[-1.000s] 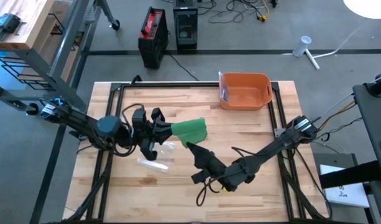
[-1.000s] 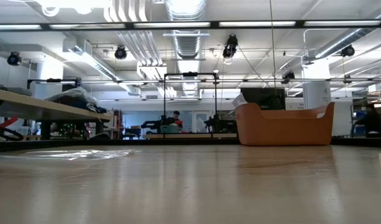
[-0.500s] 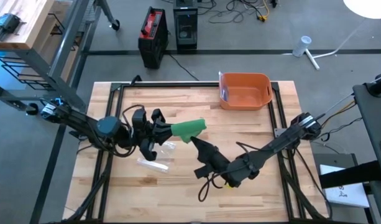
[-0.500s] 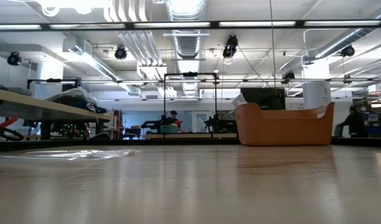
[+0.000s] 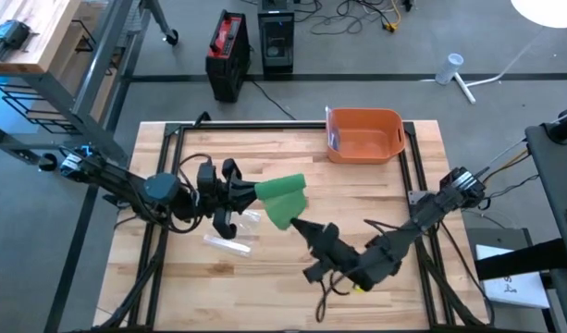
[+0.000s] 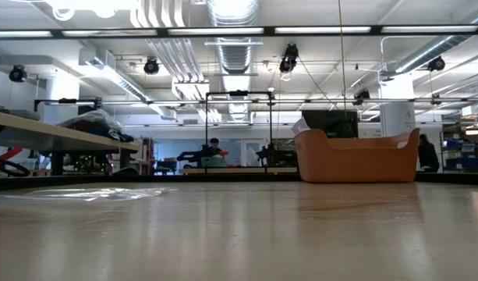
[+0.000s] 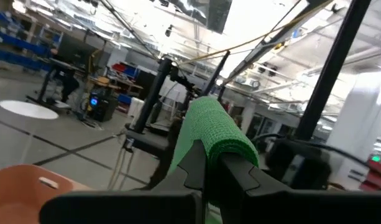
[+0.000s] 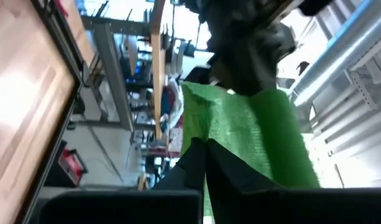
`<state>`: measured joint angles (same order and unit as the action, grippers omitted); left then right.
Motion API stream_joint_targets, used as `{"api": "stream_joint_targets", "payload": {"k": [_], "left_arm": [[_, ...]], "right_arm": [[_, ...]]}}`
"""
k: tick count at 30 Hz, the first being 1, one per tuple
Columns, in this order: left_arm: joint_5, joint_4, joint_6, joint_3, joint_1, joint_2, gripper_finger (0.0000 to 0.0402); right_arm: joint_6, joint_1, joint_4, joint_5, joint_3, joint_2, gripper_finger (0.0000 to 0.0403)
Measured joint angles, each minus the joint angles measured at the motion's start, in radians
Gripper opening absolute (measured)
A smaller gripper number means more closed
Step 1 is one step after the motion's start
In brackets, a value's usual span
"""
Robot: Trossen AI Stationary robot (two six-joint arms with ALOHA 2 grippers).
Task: Roll bandage
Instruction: Roll the green bandage
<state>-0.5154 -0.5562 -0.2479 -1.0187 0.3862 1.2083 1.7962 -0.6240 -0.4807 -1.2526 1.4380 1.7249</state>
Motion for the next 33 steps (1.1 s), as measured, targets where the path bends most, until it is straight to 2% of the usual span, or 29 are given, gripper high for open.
{"api": "stream_joint_targets", "payload": {"k": [4,10,18,23,29,33], "left_arm": [[-0.004,0.024,0.062,0.000,0.000,0.000,0.0007],[-0.105,0.187,0.170,0.000,-0.003,0.000,0.0007],[-0.120,0.402,0.236,0.000,-0.009,0.000,0.0007],[-0.181,0.509,0.235,0.000,-0.013,0.000,0.0007],[-0.175,0.522,0.252,0.000,-0.014,0.000,0.0007],[-0.133,0.521,0.272,0.000,-0.014,0.000,0.0007]], "right_arm": [[-0.001,-0.039,-0.003,0.005,0.001,-0.002,0.0001],[-0.026,-0.046,-0.009,0.012,0.039,-0.005,0.0000],[-0.032,0.036,0.005,0.020,0.091,-0.023,0.0000],[-0.047,0.066,0.024,0.028,0.108,-0.023,0.0000],[-0.071,0.089,0.064,0.032,0.111,-0.023,0.0000],[-0.101,0.102,0.065,0.033,0.111,-0.026,0.0000]]}}
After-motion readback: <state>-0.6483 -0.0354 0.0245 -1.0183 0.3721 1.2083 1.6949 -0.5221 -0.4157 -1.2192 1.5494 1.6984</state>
